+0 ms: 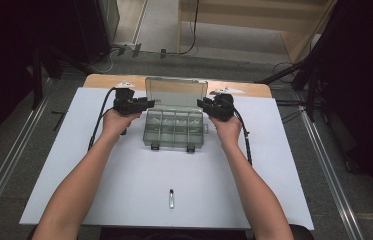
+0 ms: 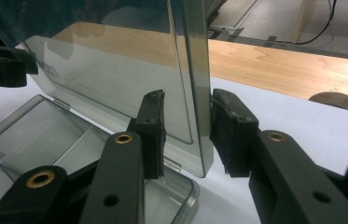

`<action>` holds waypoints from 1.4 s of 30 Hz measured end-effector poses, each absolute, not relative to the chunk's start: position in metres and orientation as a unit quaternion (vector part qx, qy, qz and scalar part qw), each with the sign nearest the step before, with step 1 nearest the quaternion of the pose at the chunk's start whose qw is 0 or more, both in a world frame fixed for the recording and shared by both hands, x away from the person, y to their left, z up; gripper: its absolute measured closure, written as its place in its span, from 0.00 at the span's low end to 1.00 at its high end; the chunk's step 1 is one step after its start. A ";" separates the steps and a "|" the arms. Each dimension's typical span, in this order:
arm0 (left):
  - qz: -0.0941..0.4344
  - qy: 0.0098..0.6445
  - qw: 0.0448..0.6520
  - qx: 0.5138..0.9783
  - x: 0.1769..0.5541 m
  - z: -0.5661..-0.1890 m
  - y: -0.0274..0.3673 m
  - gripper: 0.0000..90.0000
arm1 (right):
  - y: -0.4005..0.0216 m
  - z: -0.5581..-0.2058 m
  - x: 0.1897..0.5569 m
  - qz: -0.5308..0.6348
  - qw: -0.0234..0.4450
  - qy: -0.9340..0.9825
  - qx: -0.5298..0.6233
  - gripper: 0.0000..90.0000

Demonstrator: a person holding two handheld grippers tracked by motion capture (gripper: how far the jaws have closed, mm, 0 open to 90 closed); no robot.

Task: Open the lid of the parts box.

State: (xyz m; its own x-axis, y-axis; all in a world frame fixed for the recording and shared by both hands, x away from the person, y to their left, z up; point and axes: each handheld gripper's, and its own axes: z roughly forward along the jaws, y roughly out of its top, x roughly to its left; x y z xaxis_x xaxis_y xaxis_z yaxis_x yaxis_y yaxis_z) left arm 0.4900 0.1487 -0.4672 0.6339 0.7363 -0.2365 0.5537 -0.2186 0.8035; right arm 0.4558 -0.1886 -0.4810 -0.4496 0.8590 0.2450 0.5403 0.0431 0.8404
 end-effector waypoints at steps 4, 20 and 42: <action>0.099 0.418 0.464 0.775 0.491 -0.467 0.148 0.64 | -0.188 -0.482 0.458 0.479 0.168 0.701 0.501 0.76; 0.116 0.425 0.457 0.772 0.492 -0.473 0.141 0.64 | -0.185 -0.486 0.462 0.476 0.171 0.698 0.507 0.76; 0.136 0.442 0.461 0.758 0.495 -0.485 0.135 0.64 | -0.179 -0.499 0.465 0.446 0.180 0.708 0.517 0.74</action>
State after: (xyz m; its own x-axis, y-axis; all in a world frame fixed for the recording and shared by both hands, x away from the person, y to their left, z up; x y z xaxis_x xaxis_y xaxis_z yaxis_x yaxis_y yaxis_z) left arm 0.4949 0.1347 -0.4847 0.5720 0.7954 -0.2003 0.5439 -0.1850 0.8185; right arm 0.4648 -0.1795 -0.4987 -0.4000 0.8928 0.2072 0.5714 0.0662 0.8180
